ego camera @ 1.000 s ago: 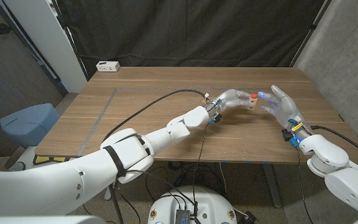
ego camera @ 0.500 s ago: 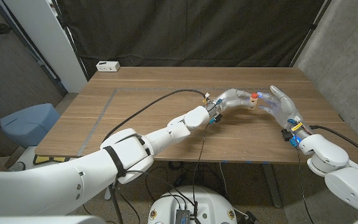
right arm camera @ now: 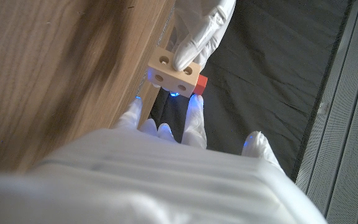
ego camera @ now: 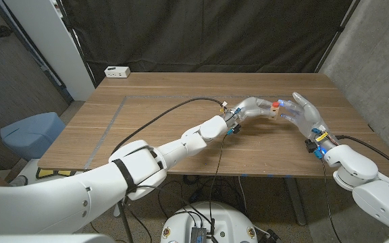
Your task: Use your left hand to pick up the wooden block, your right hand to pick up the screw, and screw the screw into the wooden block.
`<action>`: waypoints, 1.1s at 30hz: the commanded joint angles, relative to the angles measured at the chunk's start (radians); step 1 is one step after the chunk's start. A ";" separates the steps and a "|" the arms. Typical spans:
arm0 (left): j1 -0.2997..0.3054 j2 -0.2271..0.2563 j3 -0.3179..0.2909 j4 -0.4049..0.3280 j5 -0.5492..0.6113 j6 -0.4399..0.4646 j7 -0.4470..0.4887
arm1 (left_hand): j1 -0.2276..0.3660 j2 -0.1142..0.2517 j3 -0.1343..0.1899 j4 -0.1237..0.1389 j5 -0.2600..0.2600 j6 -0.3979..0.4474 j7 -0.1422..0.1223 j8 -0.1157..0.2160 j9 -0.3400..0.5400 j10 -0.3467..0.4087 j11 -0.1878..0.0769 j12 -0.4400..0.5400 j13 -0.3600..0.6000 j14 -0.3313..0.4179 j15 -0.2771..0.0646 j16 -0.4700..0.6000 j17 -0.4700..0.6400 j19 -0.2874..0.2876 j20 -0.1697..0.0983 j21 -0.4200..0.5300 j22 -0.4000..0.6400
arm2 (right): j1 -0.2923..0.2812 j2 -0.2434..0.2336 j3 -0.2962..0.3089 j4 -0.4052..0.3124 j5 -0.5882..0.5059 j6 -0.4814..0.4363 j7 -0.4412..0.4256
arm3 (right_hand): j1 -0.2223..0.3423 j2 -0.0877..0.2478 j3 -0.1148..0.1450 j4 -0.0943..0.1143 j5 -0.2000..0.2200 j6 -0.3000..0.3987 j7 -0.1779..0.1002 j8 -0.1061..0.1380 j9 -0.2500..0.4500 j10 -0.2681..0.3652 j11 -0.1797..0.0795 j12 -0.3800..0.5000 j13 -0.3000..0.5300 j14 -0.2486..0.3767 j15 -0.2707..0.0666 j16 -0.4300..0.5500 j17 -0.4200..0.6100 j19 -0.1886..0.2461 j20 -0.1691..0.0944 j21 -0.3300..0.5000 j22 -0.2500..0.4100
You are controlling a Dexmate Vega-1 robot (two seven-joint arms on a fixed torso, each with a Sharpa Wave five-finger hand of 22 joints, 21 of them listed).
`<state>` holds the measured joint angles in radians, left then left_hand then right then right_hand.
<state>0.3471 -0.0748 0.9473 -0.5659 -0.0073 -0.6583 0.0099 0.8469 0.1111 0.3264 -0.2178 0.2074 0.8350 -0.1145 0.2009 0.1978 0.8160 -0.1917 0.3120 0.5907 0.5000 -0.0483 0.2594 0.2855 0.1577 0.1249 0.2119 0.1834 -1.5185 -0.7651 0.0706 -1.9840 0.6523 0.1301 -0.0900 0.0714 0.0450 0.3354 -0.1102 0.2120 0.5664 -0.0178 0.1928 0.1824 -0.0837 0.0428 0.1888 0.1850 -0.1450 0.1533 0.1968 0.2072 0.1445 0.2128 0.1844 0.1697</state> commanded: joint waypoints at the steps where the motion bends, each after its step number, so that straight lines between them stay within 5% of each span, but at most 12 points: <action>1: -0.014 -0.016 -0.002 0.039 -0.011 -0.013 -0.009 | 0.001 0.011 0.060 0.065 0.004 0.028 -0.017 0.008 0.003 0.015 -0.002 0.009 0.004 0.009 -0.069 0.006 0.002 0.005 -0.001 0.006 0.006 | 0.004 -0.009 -0.003 -0.001 0.012 -0.014 0.000 | -0.003 0.005 0.001 0.000 0.005 0.027 0.005 0.013 0.002 0.015 -0.002 0.008 0.000 0.010 -0.004 0.006 0.001 0.000 -0.004 0.005 0.002; 33: -0.024 -0.033 0.008 0.071 -0.021 -0.020 -0.012 | -0.002 0.009 0.054 0.066 0.001 0.051 -0.022 0.013 0.003 0.024 -0.006 0.018 0.004 0.023 -0.072 0.010 0.005 0.008 -0.003 0.007 0.006 | -0.017 -0.023 0.014 -0.011 0.027 -0.023 0.015 | 0.002 0.010 0.004 -0.001 0.006 0.110 0.019 0.028 0.002 0.067 -0.005 0.020 -0.002 0.031 -0.005 0.014 -0.003 0.013 -0.005 0.009 0.002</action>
<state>0.3191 -0.1083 0.9539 -0.4908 -0.0250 -0.6806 0.0013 0.8469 0.1111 0.3223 -0.2137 0.2033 0.8494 -0.1109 0.2009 0.1981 0.8239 -0.1881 0.3120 0.5908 0.5109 -0.0483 0.2593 0.2854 0.1576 0.1249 0.2119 0.1834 -1.5248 -0.7861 0.0789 -1.9880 0.6769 0.1089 -0.0780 0.0715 0.0450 0.3355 -0.1102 0.2119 0.6617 0.0015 0.2153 0.1794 -0.0301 0.0356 0.2025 0.1815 -0.1261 0.1434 0.2050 0.2045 0.1485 0.2088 0.1895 0.1697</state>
